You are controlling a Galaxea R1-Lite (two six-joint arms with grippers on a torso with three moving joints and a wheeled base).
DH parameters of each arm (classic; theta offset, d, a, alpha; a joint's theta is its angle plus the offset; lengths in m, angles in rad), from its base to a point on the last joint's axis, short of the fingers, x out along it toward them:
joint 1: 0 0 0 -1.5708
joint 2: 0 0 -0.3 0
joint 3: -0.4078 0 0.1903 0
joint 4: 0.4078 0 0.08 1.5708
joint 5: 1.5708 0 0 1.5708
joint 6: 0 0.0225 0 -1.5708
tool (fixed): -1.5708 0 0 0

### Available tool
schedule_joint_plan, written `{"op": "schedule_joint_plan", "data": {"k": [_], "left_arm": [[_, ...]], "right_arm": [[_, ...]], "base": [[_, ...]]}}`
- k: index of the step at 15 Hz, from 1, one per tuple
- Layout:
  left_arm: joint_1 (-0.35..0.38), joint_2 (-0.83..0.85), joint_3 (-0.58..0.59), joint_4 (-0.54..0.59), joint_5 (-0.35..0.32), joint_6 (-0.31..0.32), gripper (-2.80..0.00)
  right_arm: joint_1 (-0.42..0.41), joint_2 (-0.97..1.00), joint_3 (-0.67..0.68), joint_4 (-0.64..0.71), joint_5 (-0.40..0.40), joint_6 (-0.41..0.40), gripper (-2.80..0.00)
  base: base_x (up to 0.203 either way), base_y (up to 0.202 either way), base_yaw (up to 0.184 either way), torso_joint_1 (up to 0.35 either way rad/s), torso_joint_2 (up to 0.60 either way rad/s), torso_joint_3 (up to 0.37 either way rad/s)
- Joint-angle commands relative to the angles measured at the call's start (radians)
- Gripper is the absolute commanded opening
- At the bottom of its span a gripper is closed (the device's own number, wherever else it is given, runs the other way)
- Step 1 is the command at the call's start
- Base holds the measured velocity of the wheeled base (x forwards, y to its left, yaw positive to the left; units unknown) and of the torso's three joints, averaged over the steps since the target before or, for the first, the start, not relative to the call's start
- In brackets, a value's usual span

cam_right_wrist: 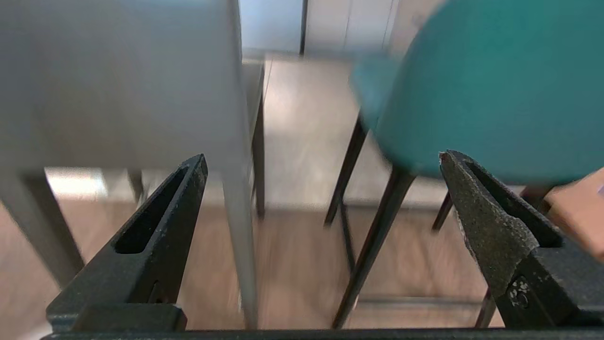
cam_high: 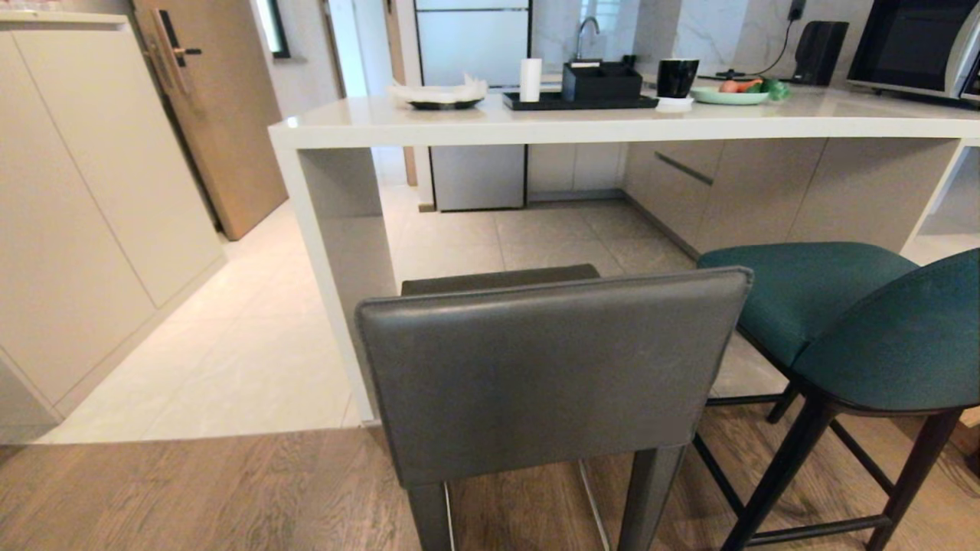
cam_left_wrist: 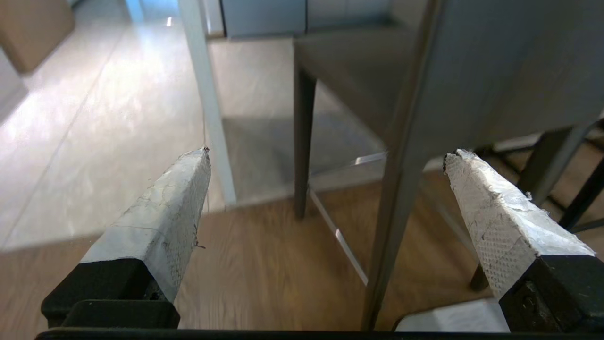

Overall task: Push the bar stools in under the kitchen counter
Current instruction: Push the blue chair back under the dining table

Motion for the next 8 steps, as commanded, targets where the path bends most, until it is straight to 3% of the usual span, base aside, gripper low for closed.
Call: {"op": "schedule_joint_plan", "data": {"k": [1,2,5,6,7,8], "left_arm": [[0.001,-0.017,0.104,-0.042,0.017,0.001,0.0],[0.0,-0.017,0.139,-0.11,0.069,-0.006,0.0],[-0.001,-0.017,0.148,-0.121,0.138,-0.008,0.0],[-0.001,-0.017,0.156,-0.124,0.188,0.025,0.0],[0.0,-0.017,0.179,-0.126,0.206,0.081,0.0],[-0.001,-0.017,0.185,-0.127,0.212,0.094,0.0]], "right_arm": [[-0.002,-0.035,0.125,-0.059,0.002,-0.003,0.0],[-0.003,-0.035,0.195,-0.121,0.001,-0.004,0.0],[-0.003,-0.035,0.382,-0.252,-0.04,0.01,0.0],[-0.003,-0.035,0.379,-0.256,-0.064,0.029,0.0],[-0.003,-0.035,0.374,-0.258,-0.071,0.035,0.0],[-0.003,-0.035,0.374,-0.258,-0.069,0.035,0.0]], "base": [[0.0,0.0,0.0,0.0,0.0,0.0],[0.0,0.0,0.0,0.0,0.0,0.0],[0.0,0.0,0.0,0.0,0.0,0.0],[0.0,0.0,0.0,0.0,0.0,0.0],[0.0,0.0,0.0,0.0,0.0,0.0],[0.0,0.0,0.0,0.0,0.0,0.0]]}}
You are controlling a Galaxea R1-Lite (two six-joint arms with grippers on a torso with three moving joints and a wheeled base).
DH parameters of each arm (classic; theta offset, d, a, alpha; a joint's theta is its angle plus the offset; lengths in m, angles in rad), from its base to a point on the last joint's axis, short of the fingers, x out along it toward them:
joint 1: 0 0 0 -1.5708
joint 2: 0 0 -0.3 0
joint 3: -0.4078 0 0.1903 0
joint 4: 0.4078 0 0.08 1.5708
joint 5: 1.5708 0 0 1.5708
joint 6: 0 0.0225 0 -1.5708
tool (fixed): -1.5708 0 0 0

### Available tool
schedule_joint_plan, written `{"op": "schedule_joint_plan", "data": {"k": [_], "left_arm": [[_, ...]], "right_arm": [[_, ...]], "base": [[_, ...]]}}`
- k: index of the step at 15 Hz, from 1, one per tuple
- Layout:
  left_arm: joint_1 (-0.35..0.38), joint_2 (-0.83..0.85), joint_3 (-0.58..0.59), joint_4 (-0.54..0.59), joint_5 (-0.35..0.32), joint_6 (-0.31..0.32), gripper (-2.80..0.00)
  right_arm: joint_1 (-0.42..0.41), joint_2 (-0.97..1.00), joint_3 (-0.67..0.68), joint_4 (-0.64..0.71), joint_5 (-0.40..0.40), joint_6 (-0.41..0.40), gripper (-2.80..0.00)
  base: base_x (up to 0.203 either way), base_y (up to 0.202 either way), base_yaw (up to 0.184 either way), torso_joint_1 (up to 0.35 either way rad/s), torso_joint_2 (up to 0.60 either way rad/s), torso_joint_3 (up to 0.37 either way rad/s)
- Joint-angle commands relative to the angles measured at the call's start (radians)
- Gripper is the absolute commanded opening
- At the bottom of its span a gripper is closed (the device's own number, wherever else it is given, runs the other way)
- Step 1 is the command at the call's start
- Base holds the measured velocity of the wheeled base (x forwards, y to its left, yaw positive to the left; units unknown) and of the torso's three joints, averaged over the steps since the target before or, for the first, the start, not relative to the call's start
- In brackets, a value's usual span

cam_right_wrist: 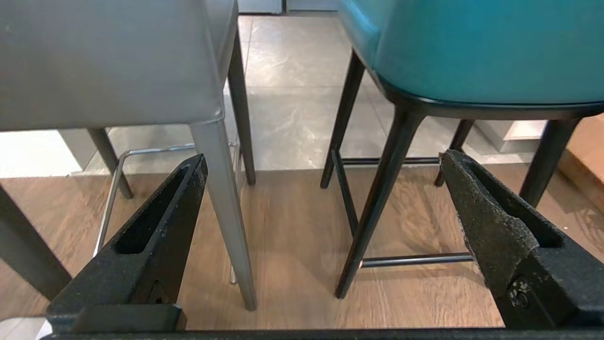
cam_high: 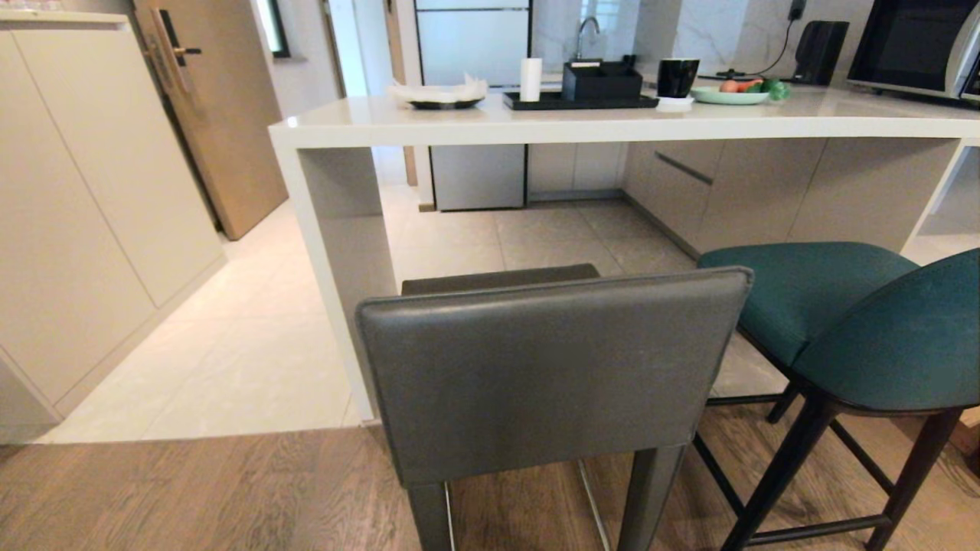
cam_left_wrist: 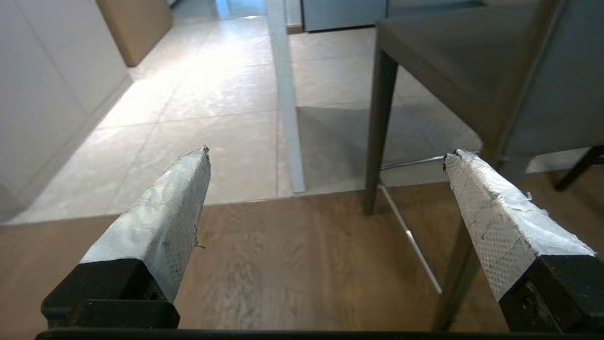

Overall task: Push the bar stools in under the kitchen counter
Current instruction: Push the blue chair back under the dining table

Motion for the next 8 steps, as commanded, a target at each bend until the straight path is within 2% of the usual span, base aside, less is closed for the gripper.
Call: {"op": "schedule_joint_plan", "data": {"k": [1,8], "left_arm": [[-0.001,0.002,0.028,0.0,0.004,-0.01,0.0],[0.002,0.002,0.038,-0.032,0.003,-0.012,0.0]], "right_arm": [[0.001,0.0,0.008,0.002,0.003,-0.007,0.0],[0.001,0.0,0.008,-0.001,-0.011,0.034,0.0]], "base": [[0.0,0.0,0.0,0.0,0.0,0.0],[0.0,0.0,0.0,0.0,0.0,0.0]]}}
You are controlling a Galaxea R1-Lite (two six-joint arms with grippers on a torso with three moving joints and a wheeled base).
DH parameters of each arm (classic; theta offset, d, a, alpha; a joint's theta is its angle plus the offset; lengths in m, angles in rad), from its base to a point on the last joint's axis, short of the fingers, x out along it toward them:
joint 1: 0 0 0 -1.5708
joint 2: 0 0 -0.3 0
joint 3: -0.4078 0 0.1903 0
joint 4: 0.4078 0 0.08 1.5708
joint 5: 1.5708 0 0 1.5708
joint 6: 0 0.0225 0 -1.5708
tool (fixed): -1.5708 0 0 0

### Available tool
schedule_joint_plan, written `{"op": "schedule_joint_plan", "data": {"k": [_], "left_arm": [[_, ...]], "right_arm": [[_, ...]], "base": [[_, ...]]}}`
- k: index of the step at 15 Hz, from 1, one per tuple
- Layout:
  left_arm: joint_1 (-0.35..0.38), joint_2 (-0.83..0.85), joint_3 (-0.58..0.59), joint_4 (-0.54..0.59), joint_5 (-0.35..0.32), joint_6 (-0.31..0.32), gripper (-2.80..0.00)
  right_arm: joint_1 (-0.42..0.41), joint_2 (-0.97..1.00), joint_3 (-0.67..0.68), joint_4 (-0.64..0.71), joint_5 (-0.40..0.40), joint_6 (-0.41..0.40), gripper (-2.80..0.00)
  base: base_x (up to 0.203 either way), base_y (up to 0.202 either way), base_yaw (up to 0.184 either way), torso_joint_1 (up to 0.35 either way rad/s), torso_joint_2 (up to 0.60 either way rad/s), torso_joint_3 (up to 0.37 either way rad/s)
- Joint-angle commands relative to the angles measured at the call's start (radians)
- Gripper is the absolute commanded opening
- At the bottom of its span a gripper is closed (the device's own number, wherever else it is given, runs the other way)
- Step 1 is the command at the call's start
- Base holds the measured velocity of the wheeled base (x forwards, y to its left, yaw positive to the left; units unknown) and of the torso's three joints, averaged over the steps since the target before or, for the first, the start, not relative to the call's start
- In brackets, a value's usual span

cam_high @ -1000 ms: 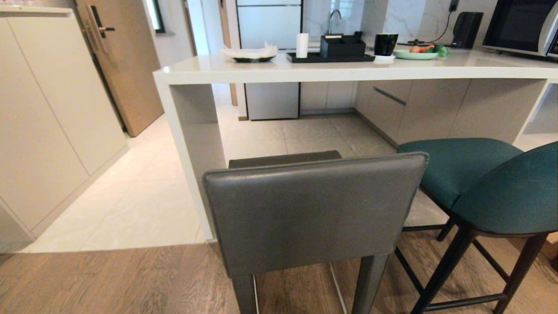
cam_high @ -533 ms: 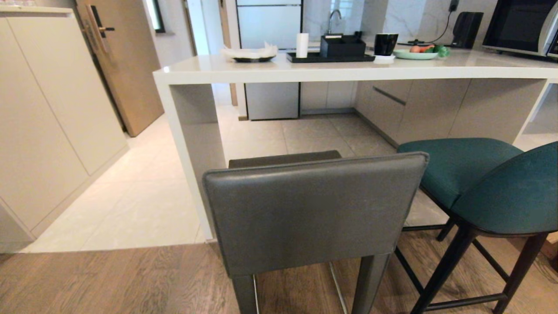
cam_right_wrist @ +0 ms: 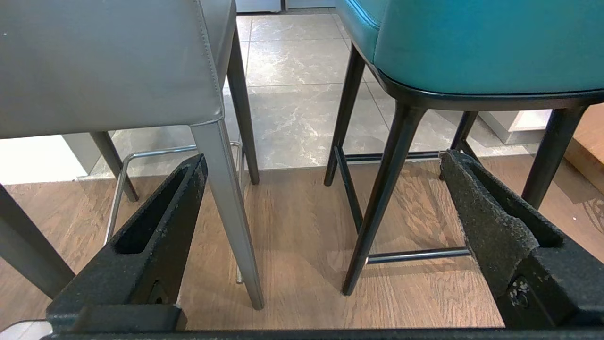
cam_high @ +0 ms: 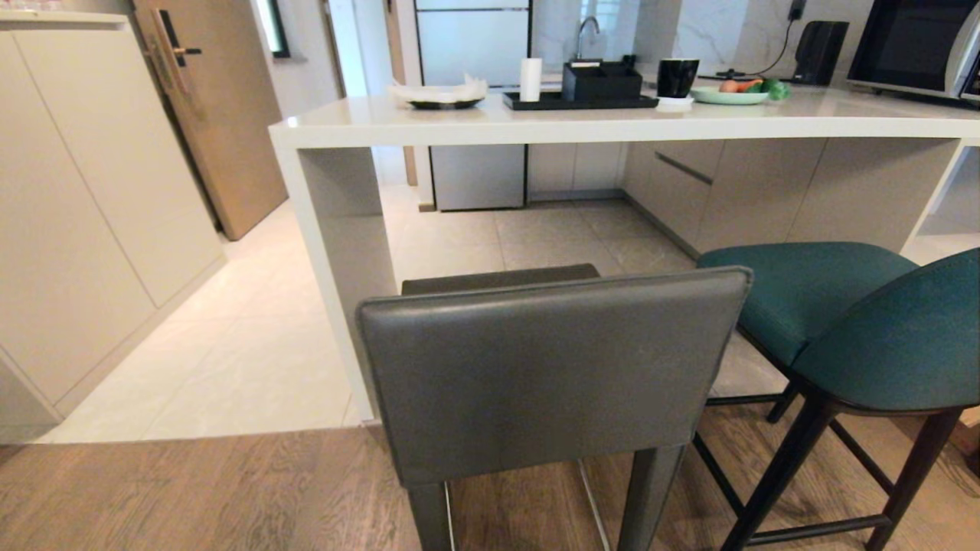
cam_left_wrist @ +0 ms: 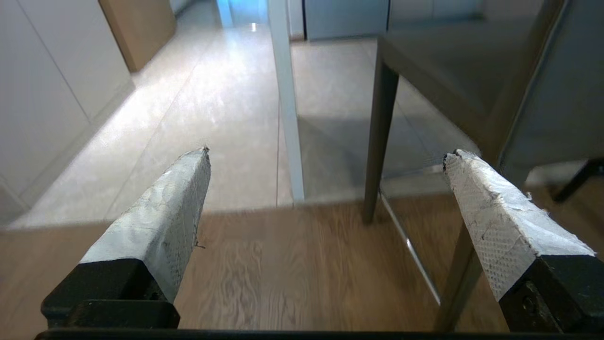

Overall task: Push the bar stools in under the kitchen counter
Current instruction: Push the blue chair back under the dining table

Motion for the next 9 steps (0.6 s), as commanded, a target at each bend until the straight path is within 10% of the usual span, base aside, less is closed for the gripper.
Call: {"op": "schedule_joint_plan", "data": {"k": [1,8,9], "left_arm": [[0.001,0.002,0.039,-0.042,-0.003,0.002,0.0],[0.0,0.002,0.04,-0.054,-0.001,0.0,0.0],[0.001,0.002,0.04,-0.054,0.0,0.0,-2.8]], "right_arm": [[0.001,0.0,0.002,0.002,0.0,0.0,0.0],[0.001,0.0,0.002,0.002,0.0,0.001,0.0],[0.001,0.0,0.002,0.002,0.0,0.001,0.0]], "base": [[0.0,0.0,0.0,0.0,0.0,0.0],[0.0,0.0,0.0,0.0,0.0,0.0],[0.0,0.0,0.0,0.0,0.0,0.0]]}}
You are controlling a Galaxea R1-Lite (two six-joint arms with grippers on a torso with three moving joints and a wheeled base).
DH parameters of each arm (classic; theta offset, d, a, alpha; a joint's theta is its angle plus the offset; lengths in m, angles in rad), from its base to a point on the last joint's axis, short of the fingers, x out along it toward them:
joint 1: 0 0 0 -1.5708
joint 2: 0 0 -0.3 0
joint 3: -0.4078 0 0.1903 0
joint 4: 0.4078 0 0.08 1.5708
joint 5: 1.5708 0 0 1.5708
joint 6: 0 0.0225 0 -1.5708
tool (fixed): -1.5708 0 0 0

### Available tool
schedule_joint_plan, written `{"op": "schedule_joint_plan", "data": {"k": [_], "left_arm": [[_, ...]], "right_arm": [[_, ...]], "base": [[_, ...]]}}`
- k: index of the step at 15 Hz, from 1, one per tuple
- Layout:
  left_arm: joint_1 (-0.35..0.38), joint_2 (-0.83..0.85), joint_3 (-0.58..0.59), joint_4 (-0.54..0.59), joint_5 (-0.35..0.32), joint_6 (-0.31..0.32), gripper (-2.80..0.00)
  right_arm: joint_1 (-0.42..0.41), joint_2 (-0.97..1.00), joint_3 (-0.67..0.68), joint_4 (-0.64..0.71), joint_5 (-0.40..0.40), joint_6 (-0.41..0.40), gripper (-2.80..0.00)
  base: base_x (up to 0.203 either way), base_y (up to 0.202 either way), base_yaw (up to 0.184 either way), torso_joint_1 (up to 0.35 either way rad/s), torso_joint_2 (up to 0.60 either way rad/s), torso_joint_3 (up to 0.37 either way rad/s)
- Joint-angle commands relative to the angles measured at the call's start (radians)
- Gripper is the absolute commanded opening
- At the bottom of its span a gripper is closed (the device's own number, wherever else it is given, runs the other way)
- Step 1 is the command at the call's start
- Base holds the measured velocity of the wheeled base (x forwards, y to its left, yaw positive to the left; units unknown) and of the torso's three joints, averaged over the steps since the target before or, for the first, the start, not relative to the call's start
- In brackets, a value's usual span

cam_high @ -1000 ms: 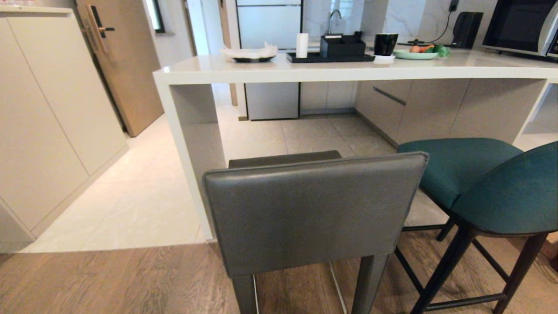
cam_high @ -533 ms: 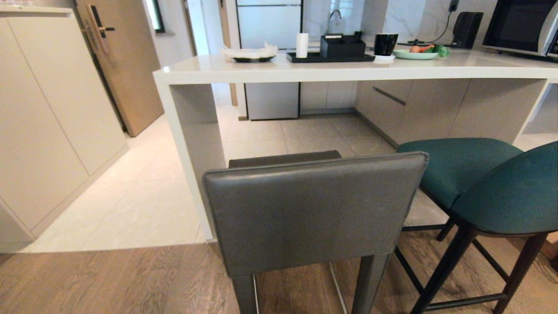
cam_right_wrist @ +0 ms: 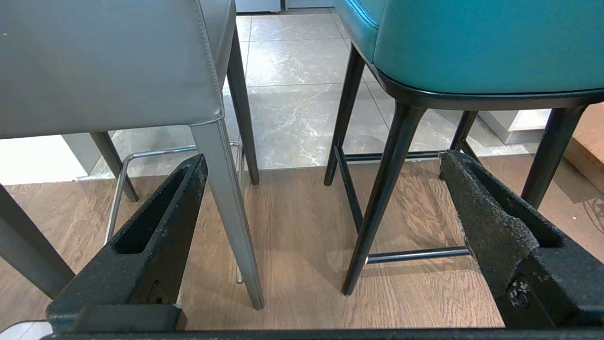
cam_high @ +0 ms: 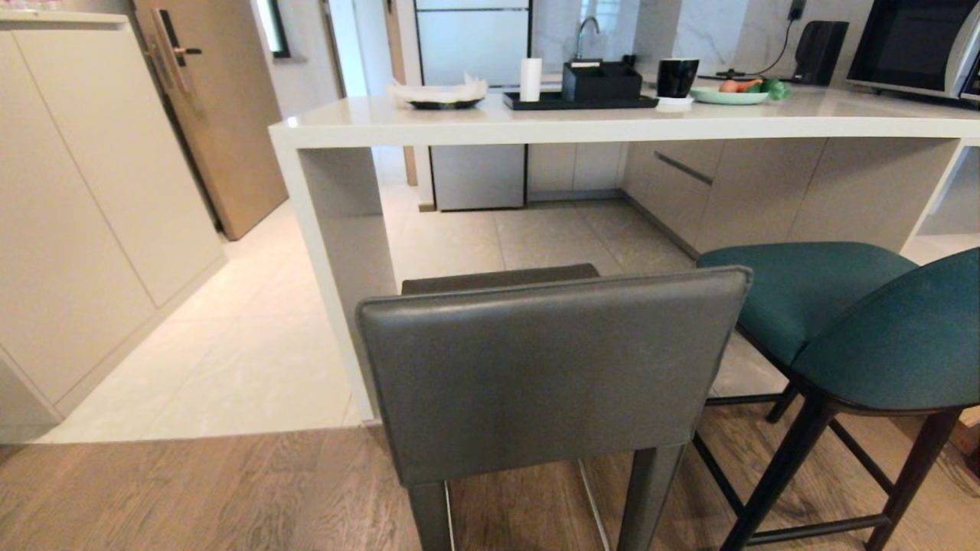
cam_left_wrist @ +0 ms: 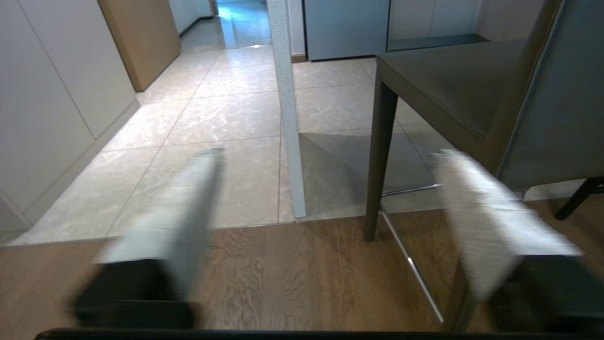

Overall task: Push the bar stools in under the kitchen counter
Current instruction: Push the blue chair back under the dining table

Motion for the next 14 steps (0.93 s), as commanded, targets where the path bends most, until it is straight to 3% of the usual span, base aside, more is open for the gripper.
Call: {"op": "schedule_joint_plan", "data": {"k": [1,7,10,14], "left_arm": [[0.0,0.002,0.04,-0.001,0.002,0.0,-2.8],[0.002,0.002,0.04,0.001,0.003,0.005,-2.8],[-0.001,0.009,0.015,0.107,-0.007,0.003,-2.8],[-0.001,0.002,0.015,0.106,0.0,-0.009,-2.8]], "right_arm": [[0.0,0.0,0.002,0.0,0.0,-0.002,-2.8],[0.0,0.0,0.002,-0.001,0.0,0.004,-2.8],[0.0,0.0,0.002,-0.004,0.002,0.016,-2.8],[0.0,0.0,0.002,-0.002,0.0,0.013,-2.8]], "base": [[0.0,0.0,0.0,0.0,0.0,0.0],[0.0,0.0,0.0,0.0,0.0,0.0],[0.0,0.0,0.0,0.0,0.0,0.0],[0.0,0.0,0.0,0.0,0.0,0.0]]}}
